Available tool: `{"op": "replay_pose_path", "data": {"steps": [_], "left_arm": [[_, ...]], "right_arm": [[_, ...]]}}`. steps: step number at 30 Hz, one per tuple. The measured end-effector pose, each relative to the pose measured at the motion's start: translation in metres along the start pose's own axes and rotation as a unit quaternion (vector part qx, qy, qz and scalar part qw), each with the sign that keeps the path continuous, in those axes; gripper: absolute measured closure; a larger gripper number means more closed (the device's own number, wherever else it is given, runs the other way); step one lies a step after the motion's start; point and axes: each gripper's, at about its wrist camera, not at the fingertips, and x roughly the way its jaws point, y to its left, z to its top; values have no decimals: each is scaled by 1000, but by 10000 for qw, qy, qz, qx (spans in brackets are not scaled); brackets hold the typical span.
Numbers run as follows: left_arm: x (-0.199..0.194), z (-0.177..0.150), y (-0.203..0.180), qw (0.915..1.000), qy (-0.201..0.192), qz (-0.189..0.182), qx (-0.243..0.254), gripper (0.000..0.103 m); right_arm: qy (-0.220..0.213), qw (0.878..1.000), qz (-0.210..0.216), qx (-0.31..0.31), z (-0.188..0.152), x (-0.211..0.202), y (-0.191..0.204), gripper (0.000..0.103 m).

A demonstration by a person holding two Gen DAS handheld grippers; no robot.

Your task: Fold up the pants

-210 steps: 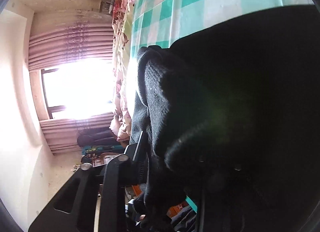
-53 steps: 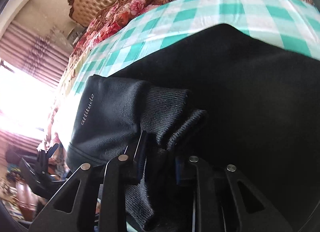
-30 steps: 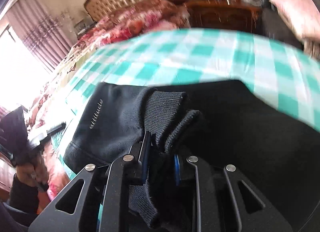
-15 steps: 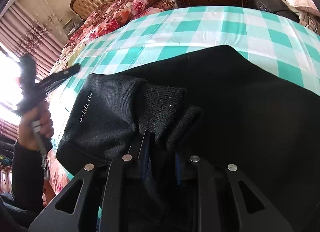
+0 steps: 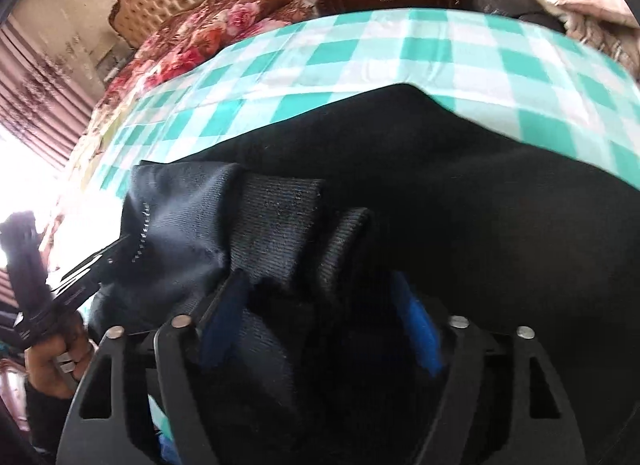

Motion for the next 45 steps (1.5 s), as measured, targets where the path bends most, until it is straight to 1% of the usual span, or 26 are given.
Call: {"op": "replay_pose_path", "data": {"steps": [4, 6, 7, 9, 11, 12, 14, 15, 17, 19, 20, 21, 22, 23, 25, 27, 28, 29, 30, 31, 32, 35, 37, 39, 42, 45], "left_arm": [[4, -5, 0, 10000, -48, 17, -64, 84], [5, -3, 2, 9999, -63, 79, -16, 84], [5, -3, 2, 9999, -47, 96, -36, 84], [-1, 0, 2, 9998, -72, 67, -169, 85], [-19, 0, -3, 9993, -324, -100, -150, 85], [-33, -1, -11, 9985, -516, -193, -27, 85], [-51, -7, -26, 9970, -676, -328, 204, 85], [-55, -12, -33, 9967, -667, -365, 293, 85], [-56, -23, -44, 9968, -571, -306, 472, 85], [-40, -38, -50, 9980, -196, -153, 574, 85], [-30, -44, -49, 9986, 11, -89, 525, 85], [-21, -49, -46, 9991, 127, -66, 411, 84], [-23, -51, -43, 9995, -28, -139, 266, 84], [-23, -51, -43, 9995, -29, -149, 262, 84], [-23, -52, -43, 9994, -37, -148, 310, 84], [-23, -55, -41, 9993, -84, -163, 322, 84], [-23, -56, -42, 9993, -101, -165, 318, 84], [-24, -58, -41, 9993, -123, -167, 310, 84], [-24, -58, -41, 9993, -137, -169, 307, 84], [-24, -60, -40, 9992, -156, -176, 313, 85], [-24, -60, -40, 9992, -169, -186, 311, 85], [-26, -62, -39, 9992, -203, -243, 246, 85], [-26, -62, -37, 9992, -224, -268, 217, 85], [-27, -63, -36, 9991, -244, -294, 195, 84], [-28, -64, -34, 9989, -277, -351, 141, 83], [-29, -65, -33, 9983, -327, -479, 116, 77]], "right_arm": [[-22, 9998, 175, 35, -20, -18, 6, 28], [128, 9996, 198, -131, -28, -15, 12, 31], [212, 9995, -52, -249, -35, -11, 16, 46], [204, 9996, -36, -198, -39, -12, 15, 52], [223, 9992, -118, -322, -40, -16, 18, 65], [224, 9990, -166, -349, -41, -17, 18, 66], [266, 9991, -163, -279, -45, -18, 15, 70], [266, 9991, -180, -284, -47, -19, 16, 70], [242, 9988, -252, -344, -50, -20, 17, 71], [220, 9984, -336, -388, -53, -21, 21, 72], [209, 9983, -371, -407, -53, -22, 22, 72], [198, 9981, -399, -434, -54, -23, 24, 72], [168, 9976, -473, -476, -54, -26, 26, 71], [101, 9968, -573, -544, -53, -30, 30, 71], [-98, 9950, -739, -660, -50, -39, 36, 68], [-335, 9931, -830, -759, -44, -47, 42, 56], [-417, 9920, -877, -807, -41, -48, 45, 46], [-459, 9910, -916, -859, -38, -48, 48, 42], [-493, 9900, -941, -927, -35, -47, 52, 41], [-527, 9893, -954, -970, -33, -47, 56, 36], [-620, 9879, -994, -1014, -29, -46, 61, 27], [-931, 9829, -1130, -1113, -19, -44, 74, 14], [-1109, 9768, -1451, -1122, -13, -39, 85, 13], [-1296, 9749, -1367, -1184, -9, -36, 91, 12], [-1231, 9725, -1399, -1399, -1, -23, 102, 12], [-1108, 9676, -1567, -1643, 5, -5, 111, 12]]}}
